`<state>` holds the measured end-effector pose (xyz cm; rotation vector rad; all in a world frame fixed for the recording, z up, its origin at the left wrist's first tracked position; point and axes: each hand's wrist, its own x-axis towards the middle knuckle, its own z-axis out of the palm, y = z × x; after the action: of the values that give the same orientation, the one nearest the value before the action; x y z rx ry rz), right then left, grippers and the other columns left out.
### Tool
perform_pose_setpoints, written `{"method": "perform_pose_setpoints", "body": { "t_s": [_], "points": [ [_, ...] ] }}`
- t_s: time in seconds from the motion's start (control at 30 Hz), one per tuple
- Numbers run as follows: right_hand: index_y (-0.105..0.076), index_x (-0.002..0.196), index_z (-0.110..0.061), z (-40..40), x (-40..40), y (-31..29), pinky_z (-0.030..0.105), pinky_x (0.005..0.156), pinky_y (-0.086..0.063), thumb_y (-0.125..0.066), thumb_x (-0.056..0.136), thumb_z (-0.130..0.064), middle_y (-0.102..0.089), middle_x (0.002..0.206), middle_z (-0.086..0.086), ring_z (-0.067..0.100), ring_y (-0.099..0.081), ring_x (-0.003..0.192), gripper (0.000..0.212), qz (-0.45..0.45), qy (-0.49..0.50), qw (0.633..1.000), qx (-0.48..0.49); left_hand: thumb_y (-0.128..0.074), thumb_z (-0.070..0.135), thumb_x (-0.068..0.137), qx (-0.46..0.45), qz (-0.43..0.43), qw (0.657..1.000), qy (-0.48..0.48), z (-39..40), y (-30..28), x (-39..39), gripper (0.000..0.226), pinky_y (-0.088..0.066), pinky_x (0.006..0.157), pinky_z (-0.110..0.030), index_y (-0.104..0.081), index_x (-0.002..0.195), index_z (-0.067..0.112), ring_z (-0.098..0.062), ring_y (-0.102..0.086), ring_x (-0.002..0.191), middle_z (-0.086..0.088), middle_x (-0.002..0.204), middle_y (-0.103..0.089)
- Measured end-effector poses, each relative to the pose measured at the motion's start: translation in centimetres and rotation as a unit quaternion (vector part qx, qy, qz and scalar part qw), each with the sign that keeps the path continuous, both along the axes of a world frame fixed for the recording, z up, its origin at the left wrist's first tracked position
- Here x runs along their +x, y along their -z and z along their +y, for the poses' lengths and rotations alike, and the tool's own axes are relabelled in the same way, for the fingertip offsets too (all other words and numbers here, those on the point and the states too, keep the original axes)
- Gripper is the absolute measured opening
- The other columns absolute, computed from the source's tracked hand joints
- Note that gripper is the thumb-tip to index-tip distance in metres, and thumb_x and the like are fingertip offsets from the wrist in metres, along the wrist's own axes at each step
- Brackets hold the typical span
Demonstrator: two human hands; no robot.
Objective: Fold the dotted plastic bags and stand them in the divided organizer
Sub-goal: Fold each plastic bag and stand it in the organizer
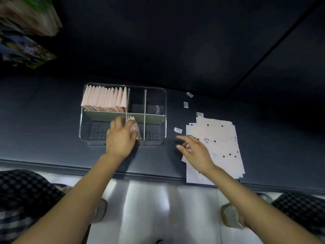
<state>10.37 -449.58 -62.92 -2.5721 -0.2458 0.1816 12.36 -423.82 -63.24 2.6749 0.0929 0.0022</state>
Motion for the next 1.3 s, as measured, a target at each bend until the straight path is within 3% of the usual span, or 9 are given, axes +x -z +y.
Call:
{"method": "perform_pose_setpoints", "body": {
  "t_s": [0.17, 0.3, 0.47, 0.6, 0.73, 0.87, 1.0, 1.17, 1.3],
  "points": [
    [-0.023, 0.148, -0.025, -10.9, -3.4, 1.5, 0.025, 0.114, -0.018, -0.060, 0.080, -0.059, -0.021, 0.154, -0.008, 0.013, -0.023, 0.139, 0.084, 0.081, -0.081, 0.981, -0.155, -0.061, 0.019, 0.089, -0.010, -0.136, 0.990, -0.021, -4.8, -1.1, -1.8, 0.024, -0.036, 0.095, -0.052, -0.063, 0.110, 0.007, -0.039, -0.045, 0.114, -0.021, 0.121, -0.051],
    [-0.011, 0.150, -0.027, -15.1, -7.1, 2.7, 0.026, 0.117, -0.005, -0.057, 0.076, -0.066, 0.000, 0.156, -0.009, 0.009, -0.003, 0.144, 0.094, 0.096, -0.210, 0.942, -0.241, -0.062, 0.021, 0.090, -0.074, -0.103, 0.978, 0.165, -9.1, -0.3, -3.7, 0.026, -0.044, 0.095, -0.041, -0.063, 0.112, 0.008, -0.032, -0.049, 0.116, -0.012, 0.125, -0.054],
    [-0.063, 0.122, -0.012, -14.8, -8.6, 3.6, 0.044, 0.097, -0.046, -0.089, 0.059, -0.030, -0.055, 0.134, 0.008, 0.026, -0.055, 0.121, 0.071, -0.075, -0.214, 0.946, -0.232, -0.058, 0.045, 0.088, -0.019, 0.094, 0.924, 0.369, -12.8, 3.6, -6.6, 0.064, -0.005, 0.119, -0.028, -0.034, 0.144, 0.022, -0.014, -0.009, 0.145, 0.005, 0.157, -0.015],
    [-0.075, 0.100, -0.013, -14.5, -8.5, 3.1, 0.051, 0.087, -0.052, -0.072, 0.079, -0.021, -0.068, 0.115, 0.007, 0.031, -0.063, 0.108, 0.022, -0.102, -0.179, 0.973, -0.100, -0.058, 0.052, 0.085, 0.042, 0.100, 0.913, 0.394, -13.4, 5.2, -7.2, 0.077, 0.011, 0.114, -0.026, -0.022, 0.148, 0.027, -0.013, -0.001, 0.146, 0.008, 0.158, -0.009],
    [-0.070, 0.111, -0.015, -14.3, -5.9, 0.6, 0.028, 0.099, -0.044, -0.051, 0.096, -0.020, -0.067, 0.115, -0.002, 0.018, -0.059, 0.110, 0.025, 0.056, -0.132, 0.989, -0.032, -0.062, 0.056, 0.081, -0.030, 0.106, 0.924, 0.367, -13.5, 4.9, -6.4, 0.076, -0.003, 0.116, -0.023, -0.030, 0.145, 0.031, -0.011, -0.016, 0.144, 0.009, 0.151, -0.030],
    [-0.070, 0.102, -0.013, -13.8, -0.8, -2.5, 0.031, 0.088, -0.041, -0.052, 0.096, -0.019, -0.069, 0.100, 0.004, 0.021, -0.057, 0.095, 0.020, 0.097, -0.126, 0.987, -0.016, -0.067, 0.054, 0.078, -0.180, 0.163, 0.944, 0.223, -13.6, 3.4, -5.1, 0.071, -0.037, 0.093, -0.020, -0.032, 0.138, 0.042, -0.007, -0.049, 0.116, 0.013, 0.123, -0.056],
    [-0.064, 0.096, -0.019, -13.1, 4.4, -3.6, 0.034, 0.083, -0.045, -0.056, 0.092, -0.024, -0.065, 0.092, 0.002, 0.022, -0.056, 0.091, 0.010, 0.110, -0.076, 0.990, -0.035, -0.068, 0.036, 0.083, -0.263, 0.138, 0.945, 0.134, -14.2, 2.9, -4.0, 0.074, -0.038, 0.090, -0.020, -0.023, 0.143, 0.034, -0.007, -0.052, 0.115, 0.018, 0.116, -0.056],
    [-0.065, 0.103, -0.020, -11.4, 8.5, -1.5, 0.032, 0.091, -0.033, -0.058, 0.091, -0.034, -0.061, 0.099, 0.002, 0.021, -0.042, 0.107, 0.020, 0.131, -0.082, 0.979, -0.136, -0.067, 0.022, 0.085, -0.141, -0.066, 0.982, 0.110, -15.4, 3.0, -4.6, 0.067, -0.030, 0.107, -0.033, -0.033, 0.142, 0.011, -0.020, -0.036, 0.127, -0.007, 0.139, -0.043],
    [-0.065, 0.090, -0.020, -10.5, 9.7, 0.2, 0.033, 0.091, -0.026, -0.057, 0.090, -0.033, -0.058, 0.084, -0.006, 0.021, -0.039, 0.108, 0.015, 0.123, -0.077, 0.974, -0.173, -0.063, 0.026, 0.089, -0.054, -0.051, 0.967, 0.245, -16.7, 3.5, -5.7, 0.060, -0.014, 0.117, -0.045, -0.039, 0.141, 0.008, -0.026, -0.029, 0.140, -0.008, 0.148, -0.038]
  ]
}}
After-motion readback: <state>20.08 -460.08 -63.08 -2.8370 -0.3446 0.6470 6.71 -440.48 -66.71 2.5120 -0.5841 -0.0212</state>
